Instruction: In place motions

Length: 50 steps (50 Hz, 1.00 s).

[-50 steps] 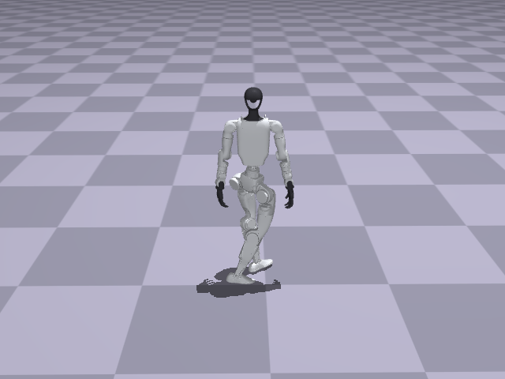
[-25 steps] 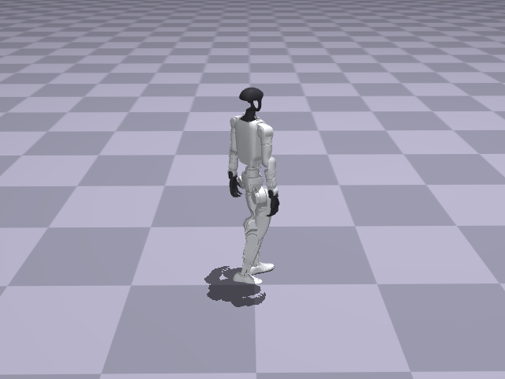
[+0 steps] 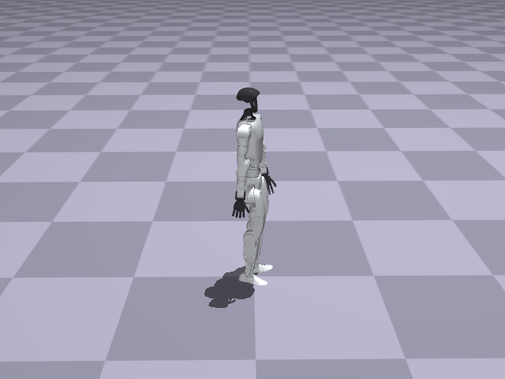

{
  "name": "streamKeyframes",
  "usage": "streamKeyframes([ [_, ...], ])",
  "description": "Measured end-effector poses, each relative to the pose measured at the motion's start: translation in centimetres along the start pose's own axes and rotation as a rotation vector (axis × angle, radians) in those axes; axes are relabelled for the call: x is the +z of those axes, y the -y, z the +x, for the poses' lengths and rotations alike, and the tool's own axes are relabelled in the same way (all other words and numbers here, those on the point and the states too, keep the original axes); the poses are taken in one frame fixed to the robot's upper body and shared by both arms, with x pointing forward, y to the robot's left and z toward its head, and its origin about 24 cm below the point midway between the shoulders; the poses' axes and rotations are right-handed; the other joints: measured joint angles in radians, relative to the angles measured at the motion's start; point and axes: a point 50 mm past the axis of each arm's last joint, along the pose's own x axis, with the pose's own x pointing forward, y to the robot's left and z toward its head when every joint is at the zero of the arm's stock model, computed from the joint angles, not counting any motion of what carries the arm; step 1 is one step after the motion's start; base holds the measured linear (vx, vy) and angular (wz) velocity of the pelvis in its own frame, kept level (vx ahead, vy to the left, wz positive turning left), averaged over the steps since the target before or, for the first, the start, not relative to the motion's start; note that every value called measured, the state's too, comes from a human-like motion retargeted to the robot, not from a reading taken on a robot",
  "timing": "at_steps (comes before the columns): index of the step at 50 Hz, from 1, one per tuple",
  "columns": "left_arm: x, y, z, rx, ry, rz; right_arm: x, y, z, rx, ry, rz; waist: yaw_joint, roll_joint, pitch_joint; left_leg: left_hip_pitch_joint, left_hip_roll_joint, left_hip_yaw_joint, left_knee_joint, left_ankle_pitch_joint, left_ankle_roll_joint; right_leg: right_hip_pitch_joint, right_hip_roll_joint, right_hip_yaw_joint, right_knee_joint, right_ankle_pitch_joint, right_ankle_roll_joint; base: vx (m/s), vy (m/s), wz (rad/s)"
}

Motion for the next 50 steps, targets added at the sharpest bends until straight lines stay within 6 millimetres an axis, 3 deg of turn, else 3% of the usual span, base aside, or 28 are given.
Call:
streamKeyframes([
  [7,-0.2,1.4,0.2,-0.042,-0.004,0.042,-0.6,-1.0,0.1,0.033,-0.014,0.024,-0.014,0.002,0.007,-0.006,-0.005,-0.016,0.005,0.004,0.002,0.002,-0.005,-0.002,-0.005,0.000,0.000,0.00,0.00,0.09],
  [18,-4.0,0.9,-0.3,-0.041,-0.124,0.031,2.7,-1.3,0.1,0.051,0.109,-0.025,-0.030,-0.002,-0.002,-0.016,-0.015,-0.024,-0.007,0.006,0.001,-0.002,-0.016,-0.034,-0.006,-0.004,0.008,0.01,0.00,0.21],
  [30,-4.4,0.0,-0.5,-0.010,-0.151,0.009,4.7,0.1,-0.2,0.010,0.181,-0.005,-0.077,-0.009,-0.010,-0.022,-0.008,0.007,-0.009,-0.007,-0.005,-0.036,-0.018,0.009,-0.008,0.020,0.013,-0.02,-0.03,-0.20],
  [40,-4.0,0.5,-0.4,-0.027,-0.141,0.044,5.0,0.4,-0.3,0.008,0.182,0.026,-0.203,0.013,0.001,-0.005,0.032,0.088,-0.004,-0.047,-0.021,-0.091,0.017,0.134,-0.005,0.069,0.011,-0.14,-0.15,-0.90],
  [50,-3.5,1.0,-0.2,-0.041,-0.123,0.013,7.0,1.2,-0.6,-0.017,0.217,0.046,-0.433,0.092,0.042,0.012,0.120,0.340,0.015,-0.102,-0.070,-0.176,0.093,0.280,-0.011,0.132,0.014,-0.26,-0.07,-1.26],
])
